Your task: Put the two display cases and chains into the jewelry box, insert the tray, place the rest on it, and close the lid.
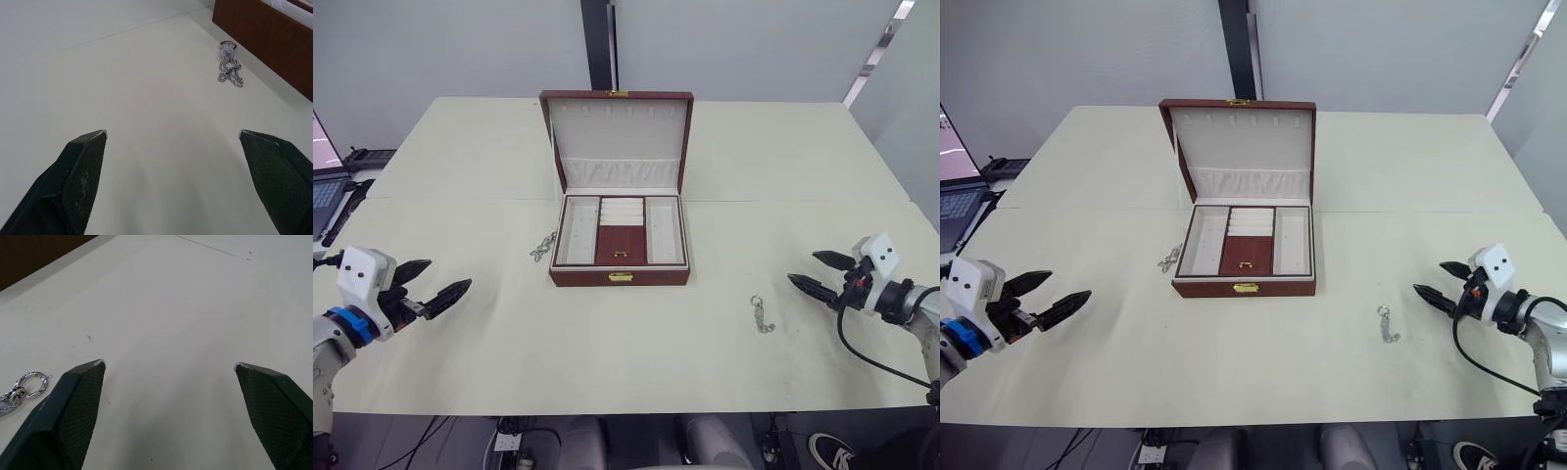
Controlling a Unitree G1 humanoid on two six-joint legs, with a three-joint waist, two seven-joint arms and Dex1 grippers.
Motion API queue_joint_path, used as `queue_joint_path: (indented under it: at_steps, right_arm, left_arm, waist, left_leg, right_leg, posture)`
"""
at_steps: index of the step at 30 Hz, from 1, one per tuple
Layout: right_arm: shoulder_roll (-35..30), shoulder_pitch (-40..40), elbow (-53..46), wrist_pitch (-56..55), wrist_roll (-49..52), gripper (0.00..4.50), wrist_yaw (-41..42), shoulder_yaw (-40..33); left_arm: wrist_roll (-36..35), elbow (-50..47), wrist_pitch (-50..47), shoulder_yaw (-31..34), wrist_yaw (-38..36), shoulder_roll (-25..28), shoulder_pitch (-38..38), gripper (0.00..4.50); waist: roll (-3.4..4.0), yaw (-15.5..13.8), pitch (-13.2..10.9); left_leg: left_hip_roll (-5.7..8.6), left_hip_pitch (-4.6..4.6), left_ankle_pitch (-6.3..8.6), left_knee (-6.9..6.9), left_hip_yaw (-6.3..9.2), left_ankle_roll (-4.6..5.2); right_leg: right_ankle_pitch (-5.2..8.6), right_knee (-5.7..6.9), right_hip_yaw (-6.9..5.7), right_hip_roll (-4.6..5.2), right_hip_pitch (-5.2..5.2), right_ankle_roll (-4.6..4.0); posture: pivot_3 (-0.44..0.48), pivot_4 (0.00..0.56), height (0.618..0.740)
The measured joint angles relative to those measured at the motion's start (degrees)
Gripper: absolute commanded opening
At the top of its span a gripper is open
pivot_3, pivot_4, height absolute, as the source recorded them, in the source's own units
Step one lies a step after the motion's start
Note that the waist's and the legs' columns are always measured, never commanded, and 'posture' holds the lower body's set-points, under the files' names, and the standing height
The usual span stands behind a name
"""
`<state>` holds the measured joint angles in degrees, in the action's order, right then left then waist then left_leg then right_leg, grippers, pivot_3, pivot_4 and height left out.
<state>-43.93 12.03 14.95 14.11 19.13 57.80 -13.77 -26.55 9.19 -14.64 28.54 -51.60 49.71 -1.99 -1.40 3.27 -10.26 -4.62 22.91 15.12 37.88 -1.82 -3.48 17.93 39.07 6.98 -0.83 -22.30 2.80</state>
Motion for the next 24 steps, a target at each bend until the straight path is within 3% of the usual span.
queue_joint_path:
  at_steps: [8,17,24]
  right_arm:
    - [0.4,0.0,-3.9,2.1,1.5,4.48,-0.3,0.4]
    - [3.7,5.1,-28.8,16.7,12.4,4.48,-0.7,7.6]
    - [5.2,11.7,-37.4,25.5,16.8,4.48,-4.0,12.7]
  left_arm:
    - [0.3,0.2,-0.1,-0.1,2.8,-2.1,4.1,4.50]
    - [1.0,-3.4,-5.4,-7.6,13.1,-13.5,10.8,4.50]
    - [4.2,-3.1,-4.6,-12.0,17.6,-17.9,12.9,4.50]
  waist:
    - [0.01,0.0,0.0]
    - [-0.07,-0.2,0.0]
    - [-0.20,-0.4,0.1]
  left_leg:
    - [0.00,0.00,0.00,0.01,0.01,0.00]
    - [0.01,0.04,-0.01,0.11,0.15,-0.01]
    - [0.02,0.06,-0.01,0.10,0.17,-0.01]
  right_leg:
    - [-0.01,0.03,0.01,0.00,0.01,0.01]
    - [-0.05,0.09,-0.07,-0.01,0.05,0.08]
    - [-0.06,0.05,-0.09,0.00,0.04,0.07]
  posture:
    - [0.000,0.150,0.740]
    - [0.000,0.150,0.740]
    - [0.000,0.150,0.740]
